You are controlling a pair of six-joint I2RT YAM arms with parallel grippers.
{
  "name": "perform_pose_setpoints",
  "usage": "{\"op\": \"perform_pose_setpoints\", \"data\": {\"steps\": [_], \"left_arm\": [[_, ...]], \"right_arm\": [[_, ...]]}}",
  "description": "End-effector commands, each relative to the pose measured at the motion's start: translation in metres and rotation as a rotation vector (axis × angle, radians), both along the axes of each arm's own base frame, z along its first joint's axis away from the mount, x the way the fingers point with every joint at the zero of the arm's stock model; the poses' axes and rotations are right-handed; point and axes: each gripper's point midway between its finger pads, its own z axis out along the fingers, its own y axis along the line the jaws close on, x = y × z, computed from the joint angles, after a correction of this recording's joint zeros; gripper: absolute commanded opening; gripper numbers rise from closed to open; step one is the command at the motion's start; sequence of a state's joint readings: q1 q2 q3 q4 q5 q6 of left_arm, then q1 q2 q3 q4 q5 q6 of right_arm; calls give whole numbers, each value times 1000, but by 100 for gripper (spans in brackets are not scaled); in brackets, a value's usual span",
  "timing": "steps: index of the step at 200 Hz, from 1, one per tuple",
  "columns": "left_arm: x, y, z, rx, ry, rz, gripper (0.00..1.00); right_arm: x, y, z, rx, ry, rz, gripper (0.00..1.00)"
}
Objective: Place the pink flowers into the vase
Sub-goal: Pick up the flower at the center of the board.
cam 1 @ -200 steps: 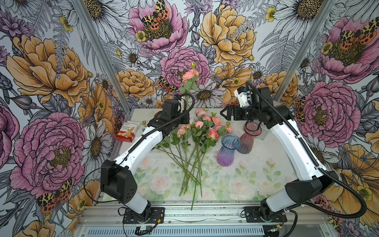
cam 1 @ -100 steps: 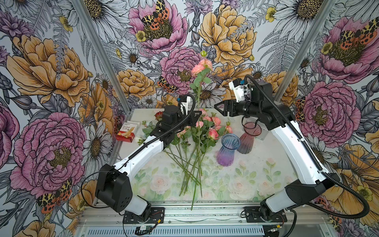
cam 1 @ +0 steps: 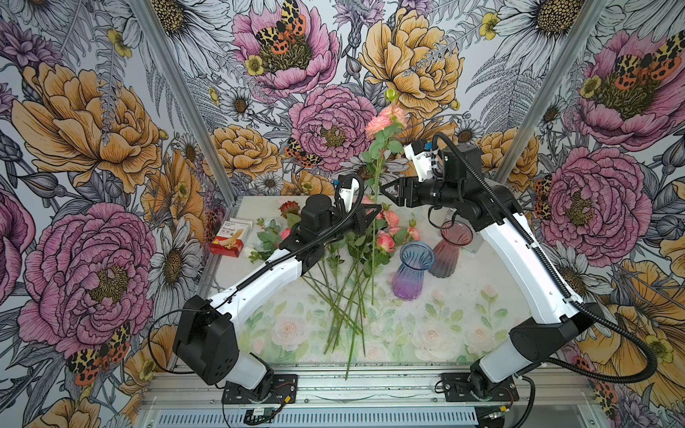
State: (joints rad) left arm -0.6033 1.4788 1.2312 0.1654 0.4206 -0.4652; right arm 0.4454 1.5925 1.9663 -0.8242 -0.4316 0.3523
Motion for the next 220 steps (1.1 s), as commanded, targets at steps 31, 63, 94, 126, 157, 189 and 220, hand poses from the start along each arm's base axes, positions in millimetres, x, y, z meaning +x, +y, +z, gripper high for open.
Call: {"op": "perform_pose_setpoints", "data": {"steps": [31,63,94,126,157,189,220], "left_arm": [[-16,-18,27,-54,-59,-71,0],[-17,-15,31,-60,-70,-60,0],[-16,-20,27,-58,-55,-74,0],[-16,-22,20,-45,-52,-74,0],[-16,-21,20,-23,-58,-74,38],[-20,-6,19,41,-73,-32,98],[-33,20,15,106,-93,9,98]], "right_arm": [[16,10,-6,6,-5,-2,52],[23,13,-15,-1,16,-11,48],[24,18,-14,4,12,1,34],[23,15,-8,1,-9,-9,9],[24,13,-7,-8,-23,-18,0],[31,1,3,-43,-84,-71,0],[41,-17,31,-16,-141,-126,0]]}}
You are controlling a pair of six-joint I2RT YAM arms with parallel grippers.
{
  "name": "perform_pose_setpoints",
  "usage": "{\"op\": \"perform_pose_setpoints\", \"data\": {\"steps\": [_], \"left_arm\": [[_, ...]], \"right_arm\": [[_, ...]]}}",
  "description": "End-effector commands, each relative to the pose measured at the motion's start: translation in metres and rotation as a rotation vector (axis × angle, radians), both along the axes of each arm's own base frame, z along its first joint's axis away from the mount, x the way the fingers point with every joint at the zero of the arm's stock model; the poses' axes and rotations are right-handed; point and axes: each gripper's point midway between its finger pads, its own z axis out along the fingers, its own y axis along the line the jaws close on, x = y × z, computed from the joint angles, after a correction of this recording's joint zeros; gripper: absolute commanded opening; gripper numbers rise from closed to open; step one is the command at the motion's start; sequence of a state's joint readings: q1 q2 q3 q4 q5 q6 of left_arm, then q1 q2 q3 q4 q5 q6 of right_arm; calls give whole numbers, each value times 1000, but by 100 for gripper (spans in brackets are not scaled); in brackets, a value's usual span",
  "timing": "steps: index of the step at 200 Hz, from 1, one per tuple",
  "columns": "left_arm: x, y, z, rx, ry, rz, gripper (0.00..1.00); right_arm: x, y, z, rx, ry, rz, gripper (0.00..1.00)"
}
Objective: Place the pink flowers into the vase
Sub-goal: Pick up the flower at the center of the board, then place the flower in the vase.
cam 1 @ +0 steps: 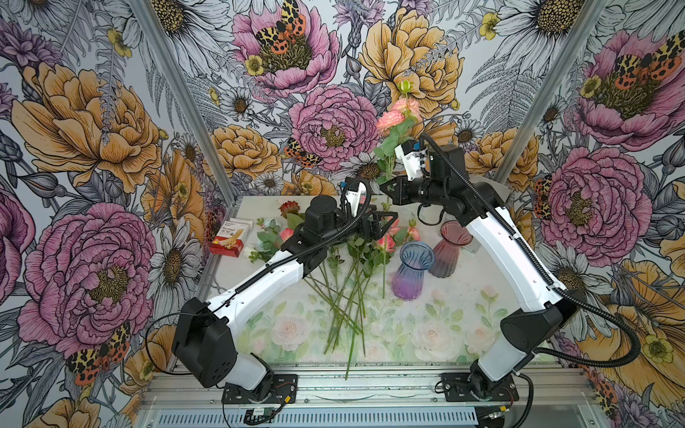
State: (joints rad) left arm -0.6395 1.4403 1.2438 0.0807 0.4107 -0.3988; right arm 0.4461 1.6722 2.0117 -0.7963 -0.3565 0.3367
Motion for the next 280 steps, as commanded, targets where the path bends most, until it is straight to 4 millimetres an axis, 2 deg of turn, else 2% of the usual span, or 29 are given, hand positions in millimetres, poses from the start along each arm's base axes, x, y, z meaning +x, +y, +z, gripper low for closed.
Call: {"op": "perform_pose_setpoints", "data": {"steps": [1,26,47,63,111,157,178,202,229,238,252,280], "left_arm": [[-14,26,11,52,-63,41,98],[-22,46,4,114,-81,80,98],[-23,60,0,168,-103,124,99],[-20,66,0,189,-115,148,99],[-10,71,4,218,-164,226,99],[-7,71,-5,260,-168,250,99],[-8,71,-8,277,-170,253,98],[-8,75,-10,294,-179,274,98],[-7,77,-9,298,-192,287,99],[-6,77,-9,295,-189,292,99],[1,83,-13,286,-149,334,98],[8,79,-26,334,-78,306,99]], "right_arm": [[9,-20,44,24,-126,-64,0],[14,-44,84,79,-196,-131,0],[11,-80,122,93,-290,-236,0],[6,-109,142,66,-361,-327,0],[-6,-201,158,-26,-436,-624,0],[-19,-253,170,4,-451,-750,0],[-20,-269,164,-21,-441,-795,0],[-16,-278,145,-49,-398,-818,0],[-8,-283,112,-95,-338,-832,0],[-2,-283,94,-111,-314,-828,0],[3,-283,75,-115,-307,-823,0],[14,-279,41,-99,-276,-802,0]]}}
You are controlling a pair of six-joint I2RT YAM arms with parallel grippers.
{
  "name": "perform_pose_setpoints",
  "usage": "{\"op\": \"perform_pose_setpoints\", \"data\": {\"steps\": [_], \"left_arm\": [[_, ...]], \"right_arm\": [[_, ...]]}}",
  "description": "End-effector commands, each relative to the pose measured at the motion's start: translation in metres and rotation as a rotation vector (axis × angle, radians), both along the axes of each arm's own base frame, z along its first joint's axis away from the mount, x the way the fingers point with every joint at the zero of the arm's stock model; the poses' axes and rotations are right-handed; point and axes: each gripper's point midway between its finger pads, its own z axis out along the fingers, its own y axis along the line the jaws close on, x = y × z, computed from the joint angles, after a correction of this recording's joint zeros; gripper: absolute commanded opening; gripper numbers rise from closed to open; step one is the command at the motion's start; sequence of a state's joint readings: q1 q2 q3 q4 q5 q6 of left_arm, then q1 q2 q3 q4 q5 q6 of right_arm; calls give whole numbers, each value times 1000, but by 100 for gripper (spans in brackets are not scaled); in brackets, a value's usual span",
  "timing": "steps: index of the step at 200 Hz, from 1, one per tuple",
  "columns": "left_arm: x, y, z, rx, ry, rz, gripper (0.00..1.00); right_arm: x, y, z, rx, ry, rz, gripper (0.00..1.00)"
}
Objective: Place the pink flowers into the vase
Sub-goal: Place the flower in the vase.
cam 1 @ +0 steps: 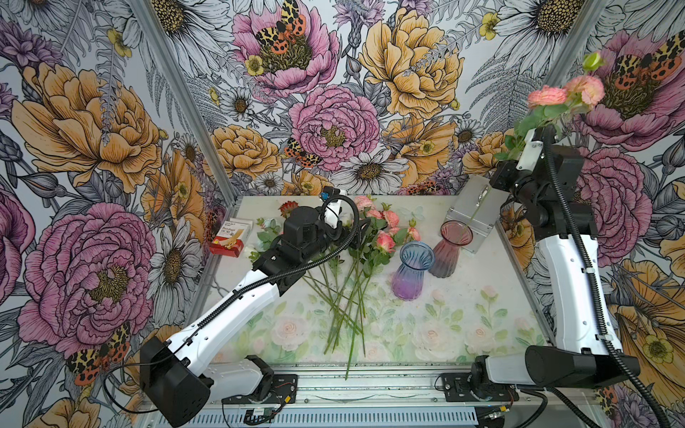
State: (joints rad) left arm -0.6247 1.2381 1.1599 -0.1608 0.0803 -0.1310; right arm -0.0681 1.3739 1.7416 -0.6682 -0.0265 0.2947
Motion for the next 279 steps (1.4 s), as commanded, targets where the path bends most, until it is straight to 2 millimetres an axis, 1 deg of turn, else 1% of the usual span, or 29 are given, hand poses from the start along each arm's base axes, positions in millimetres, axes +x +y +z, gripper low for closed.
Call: {"op": "perform_pose_setpoints", "data": {"steps": [1,37,51,66,77,95,102,123,132,147,164,180,193,215,225,239,253,262,274,279], "left_arm": [[9,2,-12,38,66,26,99],[9,5,-28,73,91,48,99],[9,5,-38,84,120,48,98],[10,8,-51,96,165,65,98],[11,9,-63,104,211,75,98],[13,9,-86,126,297,84,98],[12,8,-94,133,326,81,98],[12,8,-112,138,379,89,98],[12,8,-116,138,390,95,99],[12,7,-123,141,411,95,99],[12,7,-129,140,433,98,98],[15,9,-137,141,463,110,98],[16,9,-144,140,490,112,98],[18,9,-151,137,518,117,98],[19,7,-152,132,524,114,98],[18,5,-154,135,531,109,98],[18,7,-156,140,537,114,98],[17,7,-158,146,547,111,98],[17,7,-162,151,573,107,98],[16,7,-164,155,586,105,98]], "right_arm": [[2,1,6,-1,-83,8,0],[16,9,-34,26,-22,46,0],[19,9,-49,29,8,42,0],[22,9,-61,28,33,44,0],[23,10,-67,28,45,42,5],[24,12,-73,25,61,48,21],[25,12,-78,25,71,46,26],[29,15,-90,29,97,56,33],[30,17,-94,29,108,60,34],[30,16,-95,28,111,55,36],[26,15,-87,20,93,43,51],[19,14,-76,13,68,40,59],[14,13,-68,12,54,34,66],[8,13,-60,12,40,32,72],[6,12,-59,10,39,27,75],[4,12,-57,8,37,22,78],[2,11,-56,6,34,16,83],[0,10,-54,6,32,12,88],[-4,10,-50,16,25,9,99],[-7,11,-48,22,20,12,99]]}}
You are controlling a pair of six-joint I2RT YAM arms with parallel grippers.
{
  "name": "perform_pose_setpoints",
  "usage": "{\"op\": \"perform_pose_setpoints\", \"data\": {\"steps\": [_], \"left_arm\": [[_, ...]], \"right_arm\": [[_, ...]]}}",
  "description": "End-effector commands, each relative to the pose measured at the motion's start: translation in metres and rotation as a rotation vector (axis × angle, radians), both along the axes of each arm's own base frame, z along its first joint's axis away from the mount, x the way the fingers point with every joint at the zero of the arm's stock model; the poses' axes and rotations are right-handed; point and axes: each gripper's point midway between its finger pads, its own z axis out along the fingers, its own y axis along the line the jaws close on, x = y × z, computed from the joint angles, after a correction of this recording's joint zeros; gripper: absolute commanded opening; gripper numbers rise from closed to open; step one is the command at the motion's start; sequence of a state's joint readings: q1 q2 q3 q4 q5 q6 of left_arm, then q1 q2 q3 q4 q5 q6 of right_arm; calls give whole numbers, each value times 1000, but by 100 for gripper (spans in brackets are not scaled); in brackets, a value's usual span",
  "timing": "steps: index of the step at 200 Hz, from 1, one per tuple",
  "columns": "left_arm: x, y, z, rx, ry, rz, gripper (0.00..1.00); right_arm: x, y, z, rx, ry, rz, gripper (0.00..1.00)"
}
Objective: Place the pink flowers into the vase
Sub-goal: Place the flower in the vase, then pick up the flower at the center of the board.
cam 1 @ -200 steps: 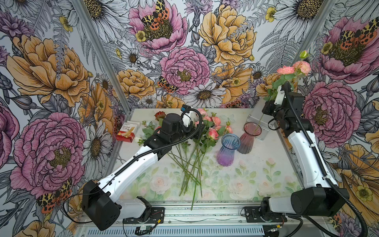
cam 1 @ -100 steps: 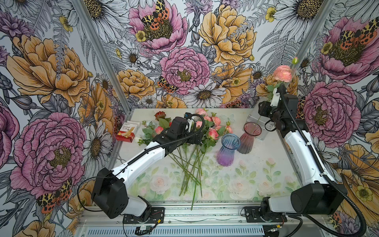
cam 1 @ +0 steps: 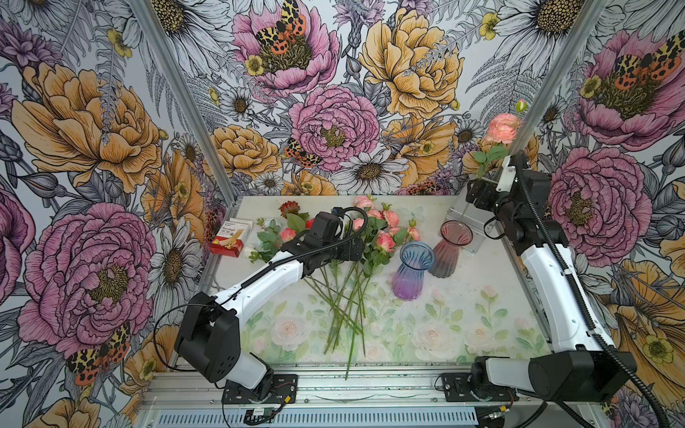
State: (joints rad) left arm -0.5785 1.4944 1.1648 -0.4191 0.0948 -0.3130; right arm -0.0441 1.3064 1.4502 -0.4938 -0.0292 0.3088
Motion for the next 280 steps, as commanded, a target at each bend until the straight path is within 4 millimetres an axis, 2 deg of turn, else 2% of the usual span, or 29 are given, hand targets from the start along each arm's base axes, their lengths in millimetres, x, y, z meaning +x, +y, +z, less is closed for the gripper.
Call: {"op": "perform_pose_setpoints", "data": {"steps": [1,29,51,68,84,102,106,123,145,204,244,269,280], "left_arm": [[-3,-2,-7,-7,64,-7,99],[-8,-2,-36,41,199,-18,98],[-11,-8,-59,58,296,-37,97],[-8,-13,-67,55,334,-29,92],[-3,-15,-74,67,352,-10,91],[3,-20,-77,64,370,-12,78],[4,-20,-90,81,400,-7,76],[7,-24,-99,95,424,-5,69],[14,-21,-105,124,416,14,60],[30,-15,-116,189,391,54,51],[45,-20,-110,187,359,70,46],[56,-22,-118,180,372,78,45],[61,-21,-121,173,378,88,41]], "right_arm": [[-13,2,18,7,-30,-8,99],[-25,26,31,14,-52,54,99],[-31,78,42,0,-65,221,99],[-39,130,48,-6,-75,419,99],[-46,163,49,-26,-78,528,99],[-48,191,47,-14,-69,622,99],[-48,196,46,-14,-65,635,99],[-48,214,39,-16,-48,675,99],[-44,223,30,-21,-25,686,99],[-42,219,22,-35,-11,661,99],[-41,219,16,-35,3,658,99],[-41,218,17,-36,1,654,99],[-41,218,17,-37,0,655,99]]}}
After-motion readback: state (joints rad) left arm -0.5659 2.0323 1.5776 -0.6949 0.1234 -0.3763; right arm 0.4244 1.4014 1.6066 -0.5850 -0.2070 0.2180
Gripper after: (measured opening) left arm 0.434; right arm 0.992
